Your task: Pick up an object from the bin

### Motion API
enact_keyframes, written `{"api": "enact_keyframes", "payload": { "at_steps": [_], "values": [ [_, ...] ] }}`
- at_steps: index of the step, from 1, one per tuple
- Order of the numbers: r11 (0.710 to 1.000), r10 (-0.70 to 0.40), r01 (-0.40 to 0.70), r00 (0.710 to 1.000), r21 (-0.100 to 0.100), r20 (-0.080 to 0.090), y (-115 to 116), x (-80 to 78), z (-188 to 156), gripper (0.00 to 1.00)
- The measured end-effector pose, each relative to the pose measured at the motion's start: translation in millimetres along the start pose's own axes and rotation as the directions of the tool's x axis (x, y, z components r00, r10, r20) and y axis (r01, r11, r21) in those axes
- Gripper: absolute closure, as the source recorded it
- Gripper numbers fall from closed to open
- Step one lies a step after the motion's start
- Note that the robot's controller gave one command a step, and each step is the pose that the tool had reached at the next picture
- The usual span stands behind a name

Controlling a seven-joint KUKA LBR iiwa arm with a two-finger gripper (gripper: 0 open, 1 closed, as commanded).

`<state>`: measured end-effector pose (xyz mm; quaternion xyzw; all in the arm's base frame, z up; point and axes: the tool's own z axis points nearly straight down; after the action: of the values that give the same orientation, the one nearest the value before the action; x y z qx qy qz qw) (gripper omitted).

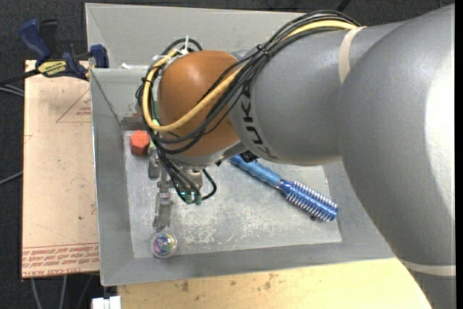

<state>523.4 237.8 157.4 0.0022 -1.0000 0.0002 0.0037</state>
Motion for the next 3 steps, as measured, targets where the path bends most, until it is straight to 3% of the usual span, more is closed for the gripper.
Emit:
{"api": "enact_keyframes", "payload": {
  "at_steps": [1, 2, 3],
  "values": [
    [0.999, -0.032, 0.032, 0.999, 0.001, -0.002, -26.8, 27.2, 82.9, 0.0],
    [1.0, -0.031, 0.031, 0.999, -0.002, 0.008, -26.6, 25.0, 81.1, 1.0],
    [0.953, 0.302, -0.302, 0.953, -0.003, 0.005, -21.8, 34.7, 76.6, 1.0]
  ]
}}
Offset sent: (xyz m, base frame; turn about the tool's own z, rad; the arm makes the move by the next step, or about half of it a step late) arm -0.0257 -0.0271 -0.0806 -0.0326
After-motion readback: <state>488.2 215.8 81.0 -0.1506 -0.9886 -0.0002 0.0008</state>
